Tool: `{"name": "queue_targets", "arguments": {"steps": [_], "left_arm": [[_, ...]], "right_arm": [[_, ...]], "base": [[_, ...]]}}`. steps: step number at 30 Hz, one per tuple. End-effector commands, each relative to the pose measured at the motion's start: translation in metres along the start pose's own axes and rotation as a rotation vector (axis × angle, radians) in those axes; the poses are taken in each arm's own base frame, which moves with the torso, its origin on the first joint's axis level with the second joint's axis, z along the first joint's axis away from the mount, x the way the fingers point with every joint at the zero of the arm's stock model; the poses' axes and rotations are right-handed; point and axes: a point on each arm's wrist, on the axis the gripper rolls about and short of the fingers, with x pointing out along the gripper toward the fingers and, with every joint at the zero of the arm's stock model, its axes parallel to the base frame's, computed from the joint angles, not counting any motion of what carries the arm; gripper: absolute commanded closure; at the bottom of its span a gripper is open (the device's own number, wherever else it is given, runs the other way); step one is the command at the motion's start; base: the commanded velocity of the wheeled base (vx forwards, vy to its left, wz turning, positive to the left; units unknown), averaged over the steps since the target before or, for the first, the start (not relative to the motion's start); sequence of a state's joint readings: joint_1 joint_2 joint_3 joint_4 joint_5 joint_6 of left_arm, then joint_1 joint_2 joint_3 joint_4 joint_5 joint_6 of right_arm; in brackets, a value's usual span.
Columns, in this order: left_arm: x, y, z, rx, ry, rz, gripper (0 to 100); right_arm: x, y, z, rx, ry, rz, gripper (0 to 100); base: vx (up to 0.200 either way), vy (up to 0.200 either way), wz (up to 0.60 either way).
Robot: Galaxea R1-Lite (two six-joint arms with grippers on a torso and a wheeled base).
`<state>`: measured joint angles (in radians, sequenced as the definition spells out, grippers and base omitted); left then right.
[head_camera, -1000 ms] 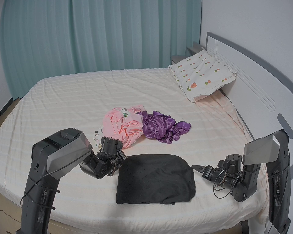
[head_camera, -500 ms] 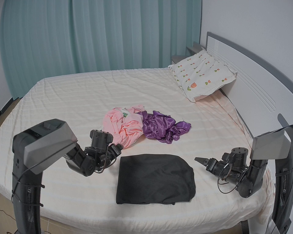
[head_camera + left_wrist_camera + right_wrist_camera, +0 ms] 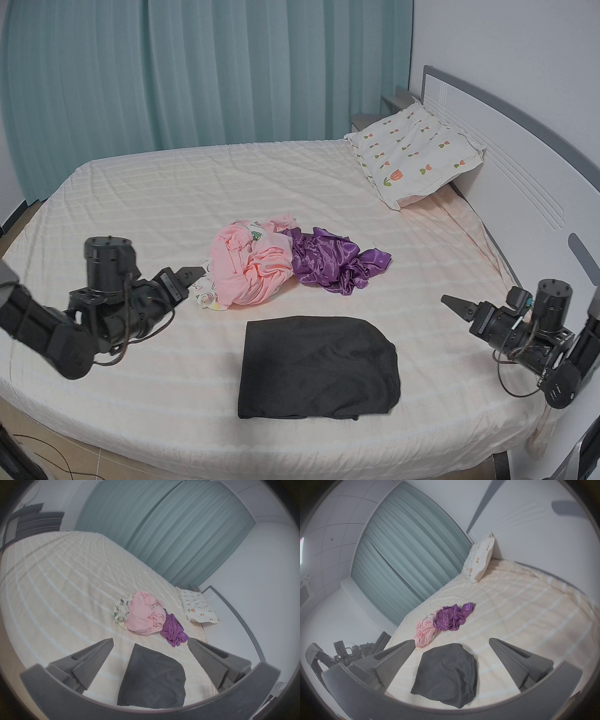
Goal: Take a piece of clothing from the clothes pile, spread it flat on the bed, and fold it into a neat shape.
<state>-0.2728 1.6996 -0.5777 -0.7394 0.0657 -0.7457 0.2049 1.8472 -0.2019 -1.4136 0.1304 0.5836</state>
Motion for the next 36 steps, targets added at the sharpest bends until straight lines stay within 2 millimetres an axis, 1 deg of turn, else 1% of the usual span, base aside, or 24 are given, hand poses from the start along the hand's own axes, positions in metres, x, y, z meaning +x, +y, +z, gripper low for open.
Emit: {"name": "queue_targets", "arguments": {"steps": [1, 3, 4, 5, 6, 7, 8, 11, 14, 15, 16, 21, 22, 23, 26, 30, 34, 36], "left_arm": [[-0.095, 0.012, 0.008, 0.050, -0.149, -0.082, 0], [-0.117, 0.017, 0.003, 0.087, -0.178, -0.101, 0], [-0.122, 0.019, 0.002, 0.095, -0.185, -0.104, 0], [-0.135, 0.024, -0.003, 0.128, -0.204, -0.112, 0], [-0.135, 0.024, -0.003, 0.128, -0.204, -0.112, 0], [-0.152, 0.030, -0.009, 0.165, -0.235, -0.126, 0], [-0.155, 0.032, -0.011, 0.175, -0.240, -0.124, 0], [-0.172, 0.043, -0.021, 0.211, -0.288, -0.106, 0], [-0.182, 0.053, -0.031, 0.245, -0.323, -0.052, 0], [-0.185, 0.055, -0.033, 0.253, -0.335, -0.041, 0], [-0.186, 0.056, -0.033, 0.254, -0.334, -0.039, 0], [-0.211, 0.069, -0.044, 0.306, -0.407, 0.015, 0], [-0.211, 0.069, -0.044, 0.306, -0.407, 0.015, 0], [-0.218, 0.073, -0.048, 0.335, -0.420, 0.035, 0], [-0.228, 0.080, -0.055, 0.384, -0.440, 0.069, 0], [-0.238, 0.086, -0.060, 0.397, -0.492, 0.115, 0], [-0.244, 0.091, -0.064, 0.407, -0.523, 0.160, 0], [-0.249, 0.096, -0.068, 0.428, -0.541, 0.194, 0]], "right_arm": [[-0.076, 0.015, 0.008, -0.130, -0.146, -0.023, 0], [-0.090, 0.020, 0.012, -0.159, -0.198, -0.031, 0], [-0.093, 0.020, 0.013, -0.163, -0.209, -0.035, 0], [-0.103, 0.023, 0.016, -0.168, -0.234, -0.042, 0], [-0.103, 0.023, 0.016, -0.168, -0.234, -0.042, 0], [-0.119, 0.025, 0.016, -0.185, -0.244, -0.041, 0], [-0.123, 0.026, 0.015, -0.193, -0.241, -0.044, 0], [-0.148, 0.027, 0.012, -0.227, -0.246, -0.045, 0], [-0.168, 0.028, 0.008, -0.250, -0.250, -0.046, 0], [-0.173, 0.028, 0.007, -0.251, -0.253, -0.046, 0], [-0.174, 0.028, 0.007, -0.251, -0.253, -0.048, 0], [-0.206, 0.020, -0.011, -0.283, -0.263, -0.061, 0], [-0.206, 0.020, -0.011, -0.283, -0.263, -0.061, 0], [-0.214, 0.018, -0.016, -0.291, -0.274, -0.068, 0], [-0.220, 0.015, -0.022, -0.289, -0.278, -0.083, 0], [-0.223, 0.010, -0.029, -0.293, -0.273, -0.096, 0], [-0.227, 0.009, -0.033, -0.316, -0.282, -0.098, 0], [-0.231, 0.007, -0.036, -0.343, -0.293, -0.129, 0]], "base": [[0.000, 0.000, 0.00], [0.000, 0.000, 0.00], [0.000, 0.000, 0.00], [0.000, 0.000, 0.00], [0.000, 0.000, 0.00], [0.000, 0.000, 0.00], [0.000, 0.000, 0.00], [0.000, 0.000, 0.00], [0.000, 0.000, 0.00], [0.000, 0.000, 0.00], [0.000, 0.000, 0.00], [0.000, 0.000, 0.00], [0.000, 0.000, 0.00], [0.000, 0.000, 0.00], [0.000, 0.000, 0.00], [0.000, 0.000, 0.00], [0.000, 0.000, 0.00], [0.000, 0.000, 0.00]]}}
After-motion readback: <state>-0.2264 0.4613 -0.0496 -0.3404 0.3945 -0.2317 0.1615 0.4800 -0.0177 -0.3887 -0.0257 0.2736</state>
